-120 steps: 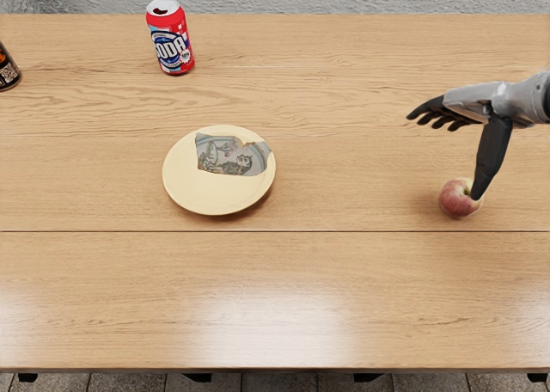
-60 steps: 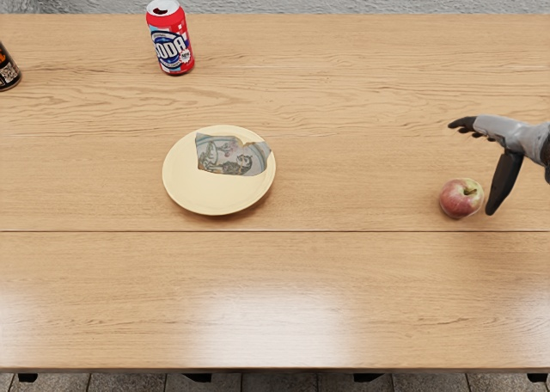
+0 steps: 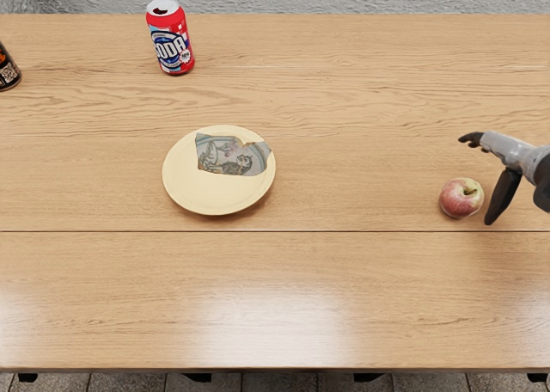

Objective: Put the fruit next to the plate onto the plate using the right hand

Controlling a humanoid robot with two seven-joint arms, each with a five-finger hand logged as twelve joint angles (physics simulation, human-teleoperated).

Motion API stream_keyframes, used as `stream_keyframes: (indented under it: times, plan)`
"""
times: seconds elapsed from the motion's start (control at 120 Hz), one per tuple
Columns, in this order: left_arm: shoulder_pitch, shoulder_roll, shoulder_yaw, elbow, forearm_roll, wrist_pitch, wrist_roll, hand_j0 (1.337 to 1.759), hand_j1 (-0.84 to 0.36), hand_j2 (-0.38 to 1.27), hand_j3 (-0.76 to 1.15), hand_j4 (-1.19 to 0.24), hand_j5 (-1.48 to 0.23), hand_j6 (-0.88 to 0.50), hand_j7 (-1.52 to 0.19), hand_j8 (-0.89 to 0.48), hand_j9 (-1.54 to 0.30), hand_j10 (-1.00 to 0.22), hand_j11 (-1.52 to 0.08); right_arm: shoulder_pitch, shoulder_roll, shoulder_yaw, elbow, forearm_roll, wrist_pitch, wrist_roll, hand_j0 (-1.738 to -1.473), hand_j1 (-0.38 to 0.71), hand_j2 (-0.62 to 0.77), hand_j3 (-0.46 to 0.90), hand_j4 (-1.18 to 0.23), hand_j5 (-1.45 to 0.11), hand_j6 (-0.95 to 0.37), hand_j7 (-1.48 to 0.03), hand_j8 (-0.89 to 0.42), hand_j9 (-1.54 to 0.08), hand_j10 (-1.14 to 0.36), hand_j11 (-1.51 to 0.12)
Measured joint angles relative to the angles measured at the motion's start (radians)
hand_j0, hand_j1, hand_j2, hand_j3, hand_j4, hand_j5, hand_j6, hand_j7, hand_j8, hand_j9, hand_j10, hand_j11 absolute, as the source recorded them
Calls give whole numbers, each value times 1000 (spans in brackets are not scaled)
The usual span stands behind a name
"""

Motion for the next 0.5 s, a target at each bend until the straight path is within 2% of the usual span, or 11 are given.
stream_keyframes:
  times: [0.5]
  plan:
    - [0, 0, 1, -1, 0, 1, 0, 1658, 339, 2, 0, -9, -11, -9, -11, -8, -11, -8, -11, -122, 39, -3, 0, -117, -184, 0, -1658, -125, -33, 0, -198, -248, -201, -247, -199, -248, -197, -247]
